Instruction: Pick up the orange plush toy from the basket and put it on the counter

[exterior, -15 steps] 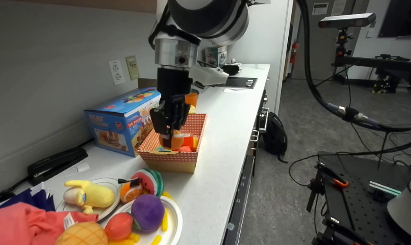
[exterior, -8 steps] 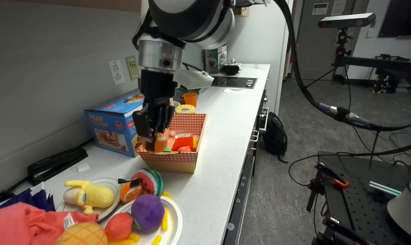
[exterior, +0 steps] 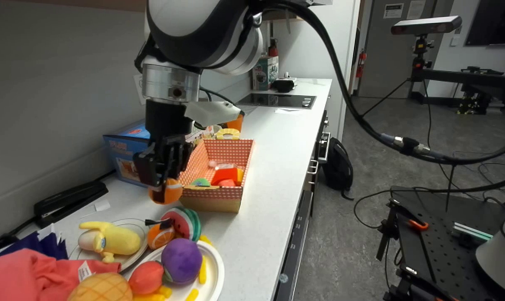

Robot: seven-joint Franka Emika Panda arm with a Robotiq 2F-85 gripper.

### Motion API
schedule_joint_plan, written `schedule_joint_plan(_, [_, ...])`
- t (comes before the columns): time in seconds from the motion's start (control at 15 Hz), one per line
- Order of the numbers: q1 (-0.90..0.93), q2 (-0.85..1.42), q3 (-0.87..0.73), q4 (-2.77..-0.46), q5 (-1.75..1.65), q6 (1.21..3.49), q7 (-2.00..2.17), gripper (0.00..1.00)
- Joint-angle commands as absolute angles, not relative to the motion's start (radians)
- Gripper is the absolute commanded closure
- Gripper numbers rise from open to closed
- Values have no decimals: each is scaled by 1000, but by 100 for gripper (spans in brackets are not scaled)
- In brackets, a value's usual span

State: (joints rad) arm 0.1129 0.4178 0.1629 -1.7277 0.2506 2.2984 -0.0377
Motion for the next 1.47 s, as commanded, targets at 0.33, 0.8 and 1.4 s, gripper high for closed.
schedule_joint_plan(0.33, [99, 413, 174, -1704, 259, 2280, -77, 2])
schedule_joint_plan(0.8, [79, 338, 155, -1761, 258, 2267, -69, 0])
schedule_joint_plan(1.4, [61, 251, 137, -1828, 267, 2241, -68, 0])
